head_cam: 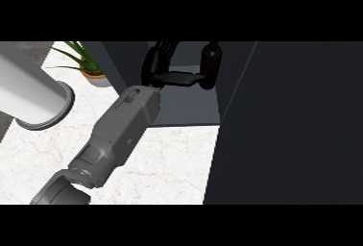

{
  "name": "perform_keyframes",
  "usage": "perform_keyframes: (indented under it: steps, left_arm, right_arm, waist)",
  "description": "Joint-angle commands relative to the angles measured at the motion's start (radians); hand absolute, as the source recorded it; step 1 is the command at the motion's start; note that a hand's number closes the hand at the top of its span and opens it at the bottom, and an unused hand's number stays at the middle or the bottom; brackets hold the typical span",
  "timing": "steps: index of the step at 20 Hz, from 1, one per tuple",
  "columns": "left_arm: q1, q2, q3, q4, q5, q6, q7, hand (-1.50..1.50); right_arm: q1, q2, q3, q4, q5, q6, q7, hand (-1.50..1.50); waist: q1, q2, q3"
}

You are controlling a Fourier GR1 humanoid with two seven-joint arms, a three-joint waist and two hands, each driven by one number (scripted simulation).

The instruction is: Pick up the wine, place it into the cabinet and close the cabinet

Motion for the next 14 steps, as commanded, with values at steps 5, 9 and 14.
perform_keyframes:
  steps: [5, 9, 14]
  left_arm:
    - [0.214, -0.001, -0.124, -0.235, 0.068, -0.061, 0.038, -1.5]
    - [0.334, -0.001, -0.2, -0.381, 0.095, -0.015, 0.052, -1.5]
    - [0.476, -0.001, -0.275, -0.567, 0.116, 0.04, 0.102, -1.5]
  right_arm:
    - [0.073, -0.02, 0.0, -0.19, -0.035, -0.014, 0.071, -1.5]
    - [0.085, -0.04, -0.001, -0.205, -0.012, -0.014, 0.075, -1.5]
    - [0.091, -0.054, -0.04, -0.183, -0.062, 0.012, 0.052, -1.5]
  waist:
    - [0.037, -0.014, 0.0]
    - [0.037, -0.012, 0.0]
    - [0.037, -0.006, 0.001]
